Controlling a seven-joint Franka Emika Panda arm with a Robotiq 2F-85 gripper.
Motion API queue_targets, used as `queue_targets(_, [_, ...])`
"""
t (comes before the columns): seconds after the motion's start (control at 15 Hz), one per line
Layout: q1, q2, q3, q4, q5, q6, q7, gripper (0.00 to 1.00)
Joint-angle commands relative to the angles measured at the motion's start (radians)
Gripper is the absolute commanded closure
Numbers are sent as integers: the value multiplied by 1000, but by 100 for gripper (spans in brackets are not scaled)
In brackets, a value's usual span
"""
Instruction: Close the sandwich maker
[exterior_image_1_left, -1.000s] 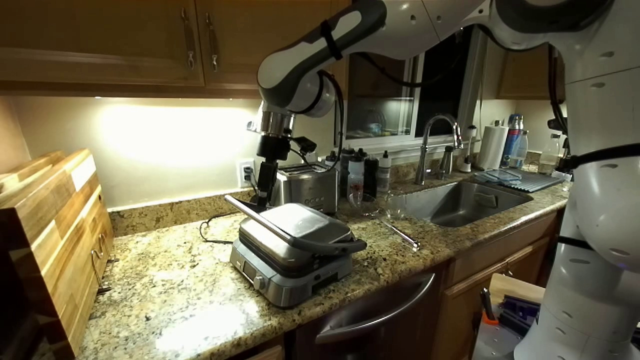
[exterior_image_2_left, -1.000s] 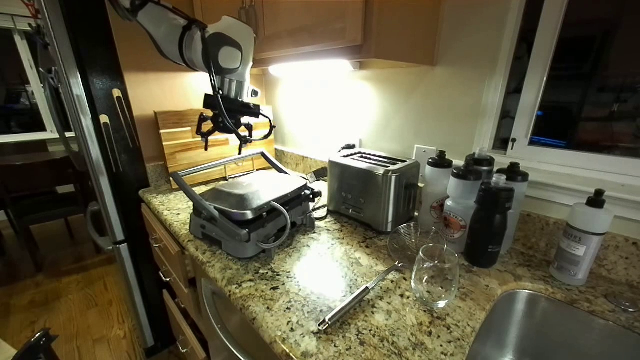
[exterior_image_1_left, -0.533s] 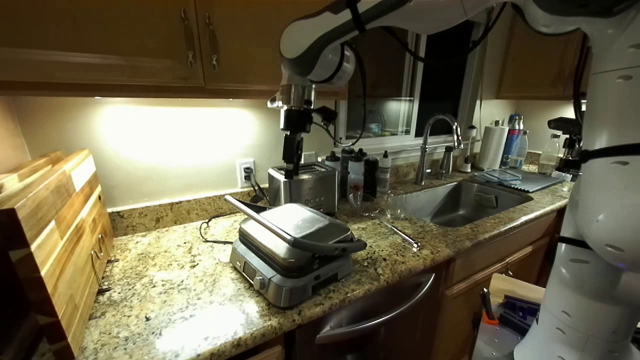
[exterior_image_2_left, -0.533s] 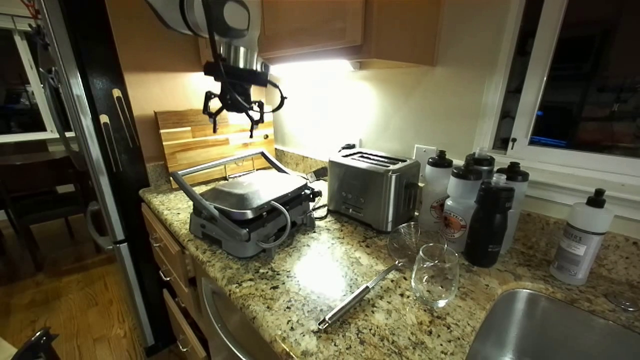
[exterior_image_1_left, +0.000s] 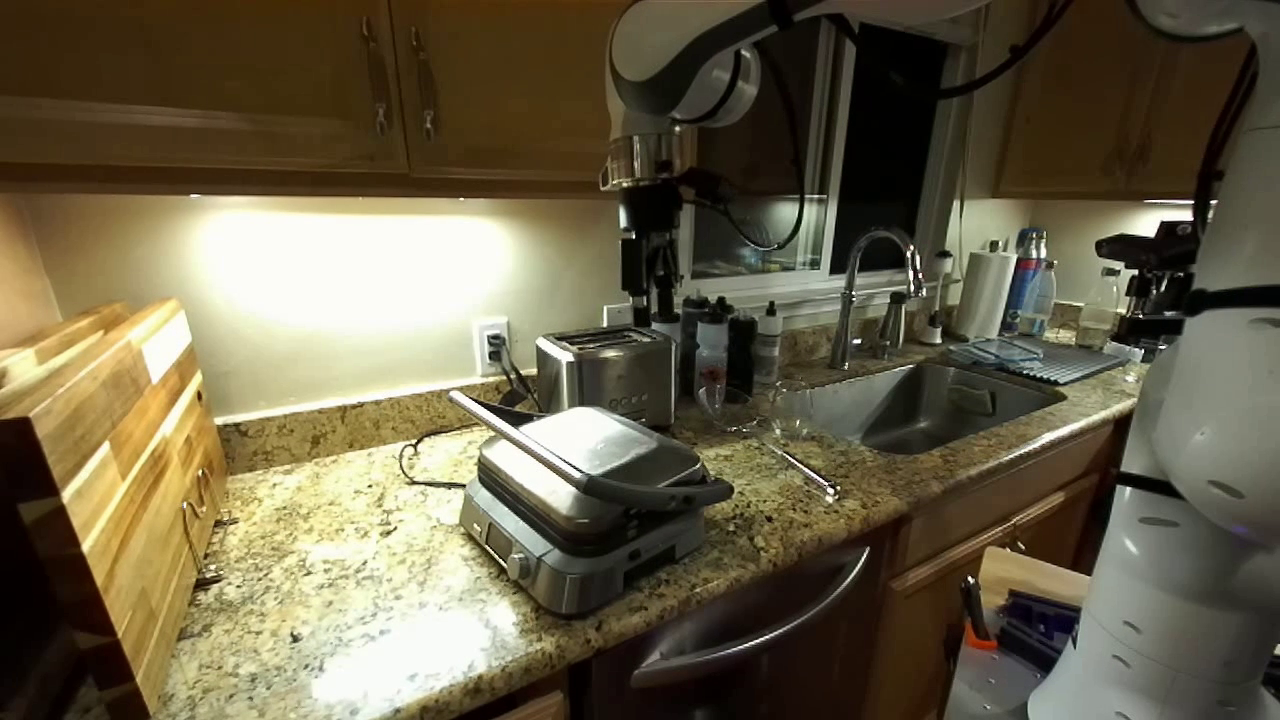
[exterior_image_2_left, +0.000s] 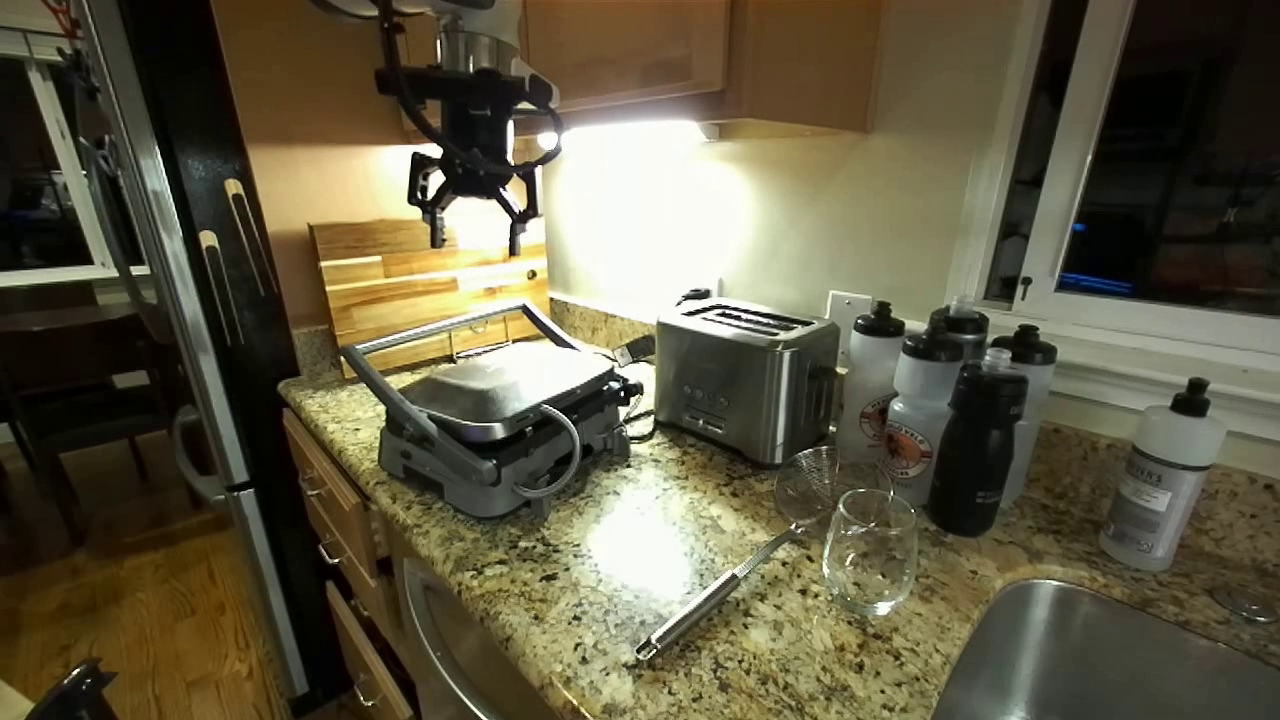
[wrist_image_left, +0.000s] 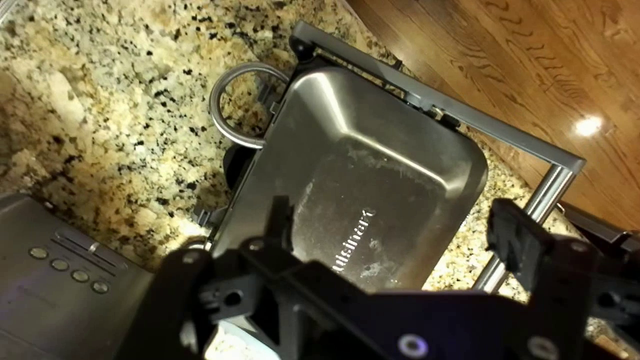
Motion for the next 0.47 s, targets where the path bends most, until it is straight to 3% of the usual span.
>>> queue_targets(0.0, [5, -4, -7, -6, 0, -2, 23, 0])
queue_targets(0.4, [5, -6, -8, -16, 0, -2, 53, 0])
